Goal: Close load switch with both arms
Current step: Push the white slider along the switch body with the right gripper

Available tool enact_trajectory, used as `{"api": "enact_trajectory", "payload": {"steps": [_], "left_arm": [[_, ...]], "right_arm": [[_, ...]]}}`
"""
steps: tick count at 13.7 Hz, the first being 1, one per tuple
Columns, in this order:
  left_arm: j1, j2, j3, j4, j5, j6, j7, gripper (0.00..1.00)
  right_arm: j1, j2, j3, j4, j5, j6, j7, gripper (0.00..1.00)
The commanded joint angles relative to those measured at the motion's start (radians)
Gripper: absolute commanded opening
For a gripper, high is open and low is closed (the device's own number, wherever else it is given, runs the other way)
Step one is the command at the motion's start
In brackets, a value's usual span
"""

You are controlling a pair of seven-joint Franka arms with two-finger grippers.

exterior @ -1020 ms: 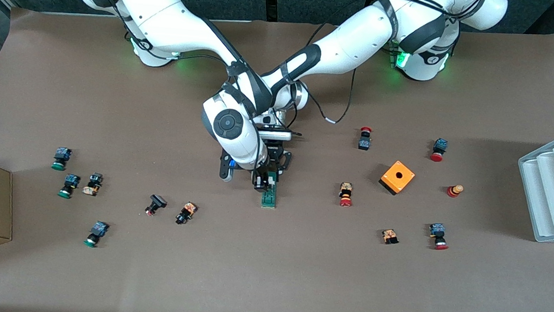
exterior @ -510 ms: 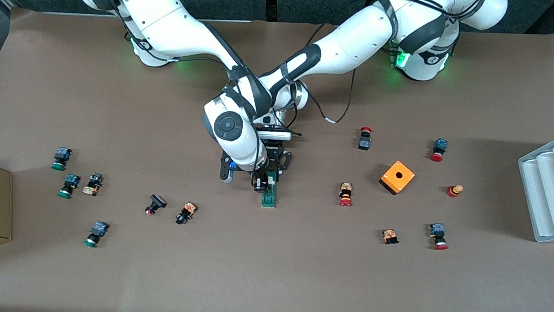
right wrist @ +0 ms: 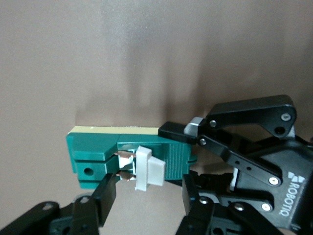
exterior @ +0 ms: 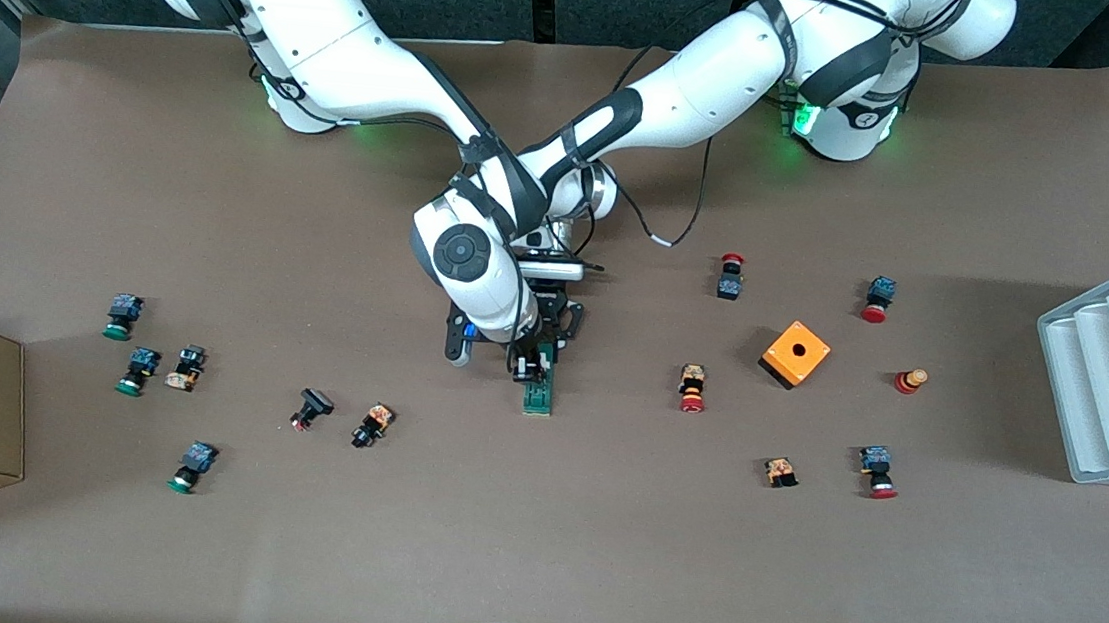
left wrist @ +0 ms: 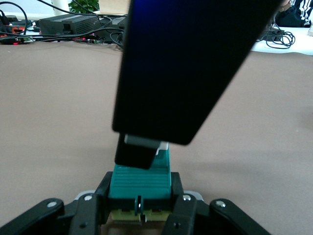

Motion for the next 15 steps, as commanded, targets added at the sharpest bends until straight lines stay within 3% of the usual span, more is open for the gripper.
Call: {"api": "enact_trajectory", "payload": {"steps": [1,7,12,15], "left_arm": [[-0.012,0.017,0.014,0.008,0.024,0.009,-0.028,0.48],[-0.012,0.017,0.014,0.008,0.024,0.009,-0.023,0.49],[-0.012,0.017,0.014,0.008,0.024,0.009,-0.025,0.49],[-0.012,0.017,0.014,0.008,0.024,0.009,-0.025,0.49]], "right_arm": [[0.001,0.008,0.003,-0.009,-0.042,0.036,0.021,0.62],[0.001,0.014,0.003,-0.007,-0.057,0.059,0.021,0.61],[-0.005,0.014,0.003,-0.003,-0.059,0.065,0.017,0.50],[-0.012,0.013,0.002,0.004,-0.059,0.062,0.016,0.49]]}}
